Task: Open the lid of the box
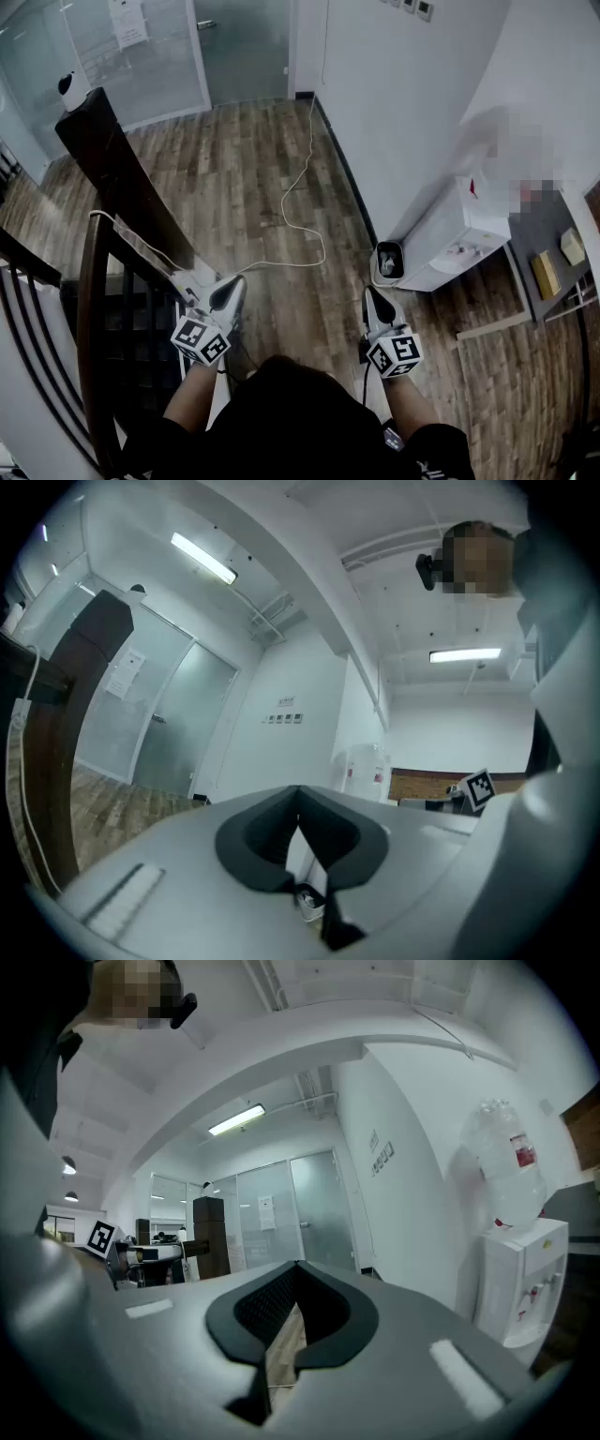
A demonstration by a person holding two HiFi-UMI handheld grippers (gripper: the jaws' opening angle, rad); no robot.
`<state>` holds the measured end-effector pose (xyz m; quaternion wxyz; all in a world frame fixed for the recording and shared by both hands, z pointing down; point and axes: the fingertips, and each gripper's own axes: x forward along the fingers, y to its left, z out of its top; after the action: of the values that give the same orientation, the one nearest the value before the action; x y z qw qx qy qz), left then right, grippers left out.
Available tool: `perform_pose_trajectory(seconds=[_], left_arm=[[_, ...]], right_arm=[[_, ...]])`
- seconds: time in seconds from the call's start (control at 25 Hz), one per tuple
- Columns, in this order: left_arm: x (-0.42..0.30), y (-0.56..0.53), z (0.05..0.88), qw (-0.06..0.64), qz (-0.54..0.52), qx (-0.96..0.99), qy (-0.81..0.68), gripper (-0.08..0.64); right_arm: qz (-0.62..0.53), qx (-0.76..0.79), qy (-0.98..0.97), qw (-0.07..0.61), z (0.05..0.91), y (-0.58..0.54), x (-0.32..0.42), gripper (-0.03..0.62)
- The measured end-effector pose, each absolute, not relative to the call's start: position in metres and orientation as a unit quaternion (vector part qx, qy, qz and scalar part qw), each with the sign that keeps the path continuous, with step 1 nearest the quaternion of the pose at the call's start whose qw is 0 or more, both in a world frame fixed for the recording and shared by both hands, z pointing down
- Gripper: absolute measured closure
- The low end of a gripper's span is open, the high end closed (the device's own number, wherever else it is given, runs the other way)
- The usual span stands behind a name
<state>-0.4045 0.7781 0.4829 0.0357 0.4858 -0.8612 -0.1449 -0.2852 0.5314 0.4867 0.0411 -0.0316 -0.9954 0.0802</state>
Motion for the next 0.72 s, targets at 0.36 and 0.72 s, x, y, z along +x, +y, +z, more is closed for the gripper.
perform_pose_trajectory(seconds=[0.36,0.72], left_arm=[[-0.401,0.757,0.480,0.038,-0.143,0.500,-0.853,0.560],[-0.389,0.719,0.485,0.051,-0.144,0.529,-0.835,0.560]], right_arm=[[0.090,-0.014,-0.995,0.047,0.491,0.511,-0.274,0.591],[0.120,0.019,-0.992,0.033,0.493,0.479,-0.250,0.591]])
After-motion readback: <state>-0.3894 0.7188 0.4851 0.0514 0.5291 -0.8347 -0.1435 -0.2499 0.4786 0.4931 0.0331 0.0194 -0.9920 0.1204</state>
